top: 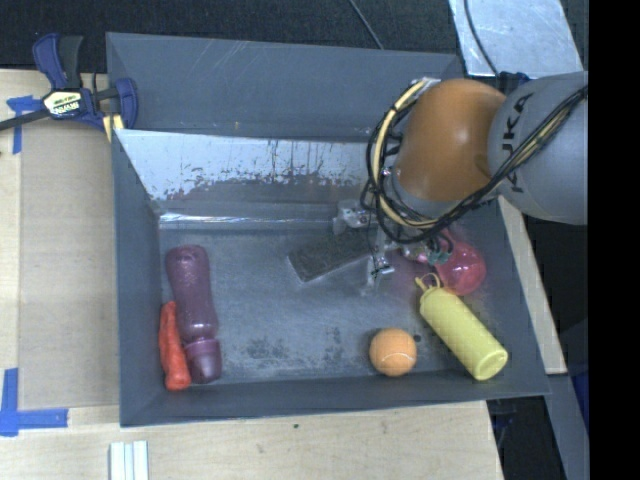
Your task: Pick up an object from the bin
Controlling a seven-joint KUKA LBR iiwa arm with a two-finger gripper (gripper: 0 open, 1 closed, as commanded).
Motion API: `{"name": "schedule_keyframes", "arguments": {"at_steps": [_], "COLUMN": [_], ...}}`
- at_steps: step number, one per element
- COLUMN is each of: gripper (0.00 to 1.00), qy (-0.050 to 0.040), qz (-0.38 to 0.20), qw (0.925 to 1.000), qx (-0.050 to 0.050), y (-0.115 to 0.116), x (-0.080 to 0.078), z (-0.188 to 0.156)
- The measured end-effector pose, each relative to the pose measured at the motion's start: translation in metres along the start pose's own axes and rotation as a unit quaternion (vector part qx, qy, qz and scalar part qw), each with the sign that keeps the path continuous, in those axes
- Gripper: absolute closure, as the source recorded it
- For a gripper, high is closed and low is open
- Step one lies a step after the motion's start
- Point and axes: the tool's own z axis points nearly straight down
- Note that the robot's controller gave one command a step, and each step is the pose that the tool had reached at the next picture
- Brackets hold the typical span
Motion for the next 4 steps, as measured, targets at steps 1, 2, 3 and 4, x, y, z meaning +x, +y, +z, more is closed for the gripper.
{"name": "schedule_keyframes", "arguments": {"at_steps": [1,2,3,4], "gripper": [0.00,1.00,1.00,1.00], "qy": [-0.0006,-0.0048,-0.0047,-0.0062], "qz": [0.002,-0.132,-0.131,-0.122], "qw": [1.0000,0.9913,0.9914,0.9925], "qx": [0.000,0.000,0.000,0.000], "y": [-0.008,0.038,0.038,0.031], "x": [0.000,-0.040,-0.040,-0.031], "z": [0.003,0.039,0.039,0.024]}}
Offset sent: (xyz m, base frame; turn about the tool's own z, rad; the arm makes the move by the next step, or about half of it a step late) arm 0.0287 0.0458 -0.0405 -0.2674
